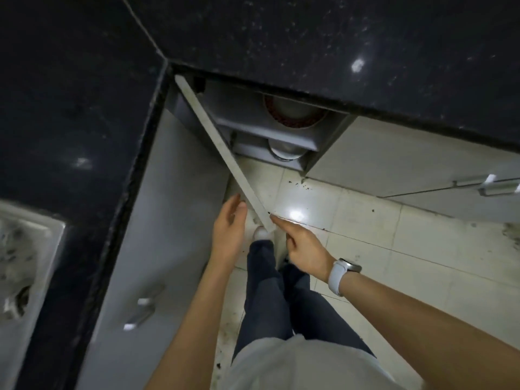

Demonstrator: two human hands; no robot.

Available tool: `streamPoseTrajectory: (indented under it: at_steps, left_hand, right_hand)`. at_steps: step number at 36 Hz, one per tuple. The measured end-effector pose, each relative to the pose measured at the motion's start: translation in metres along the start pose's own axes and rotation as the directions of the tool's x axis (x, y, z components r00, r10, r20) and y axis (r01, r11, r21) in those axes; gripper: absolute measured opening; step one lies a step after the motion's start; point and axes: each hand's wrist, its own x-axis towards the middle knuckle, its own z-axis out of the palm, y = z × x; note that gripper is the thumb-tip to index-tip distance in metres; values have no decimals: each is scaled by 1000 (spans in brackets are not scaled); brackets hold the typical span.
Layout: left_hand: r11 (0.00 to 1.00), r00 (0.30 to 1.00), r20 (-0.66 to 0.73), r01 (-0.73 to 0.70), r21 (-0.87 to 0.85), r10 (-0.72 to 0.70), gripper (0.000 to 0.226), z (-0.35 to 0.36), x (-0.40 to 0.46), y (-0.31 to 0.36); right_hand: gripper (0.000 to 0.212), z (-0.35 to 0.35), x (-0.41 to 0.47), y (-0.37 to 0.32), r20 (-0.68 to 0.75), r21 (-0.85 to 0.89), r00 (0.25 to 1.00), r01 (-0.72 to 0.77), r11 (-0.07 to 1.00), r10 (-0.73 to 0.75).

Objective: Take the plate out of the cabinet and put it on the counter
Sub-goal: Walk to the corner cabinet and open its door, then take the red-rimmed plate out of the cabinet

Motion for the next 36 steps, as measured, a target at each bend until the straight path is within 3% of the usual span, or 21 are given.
streamPoseTrajectory:
  at_steps: [3, 8, 14, 19, 22, 24, 28, 32, 36]
  left_hand:
    - [994, 995, -32, -98, 38, 99, 34, -16, -10, 2]
    - [955, 968, -154, -157, 253, 200, 40, -45, -14, -16]
    - [860, 941, -269, -42, 508, 204, 55, -69, -12, -20]
    - [645, 920, -298, 70, 761, 252, 72, -66, -9, -21]
    - [478, 901, -198, -12, 878, 386, 70, -52, -7, -18]
    - [435, 895, -109, -101, 895, 432, 68, -36, -2, -14]
    - [476, 907, 52, -269, 837, 419, 63, -6, 32, -15]
    - [553, 936, 100, -283, 784, 337, 61, 25, 83, -28]
    - [573, 946, 148, -294, 765, 288, 62, 57, 144, -45]
  right_hand:
    - [57, 19, 1, -14, 131, -37, 990, 62, 997, -57]
    - [54, 49, 10, -26, 274, -101, 960, 90, 991, -59]
    - [42, 51, 20, -25, 202, -110, 978, -23, 994, 45]
    - [41, 30, 28, -17, 145, -90, 978, -135, 987, 147]
    - [40, 16, 31, -8, 86, -79, 983, -158, 984, 165]
    - [38, 7, 37, 1, 31, -37, 981, -192, 981, 193]
    - [36, -8, 61, 27, -106, 131, 952, -272, 953, 286]
    - [36, -19, 94, 51, -196, 384, 903, -287, 878, 381]
    - [31, -25, 142, 76, -266, 592, 862, -208, 779, 432]
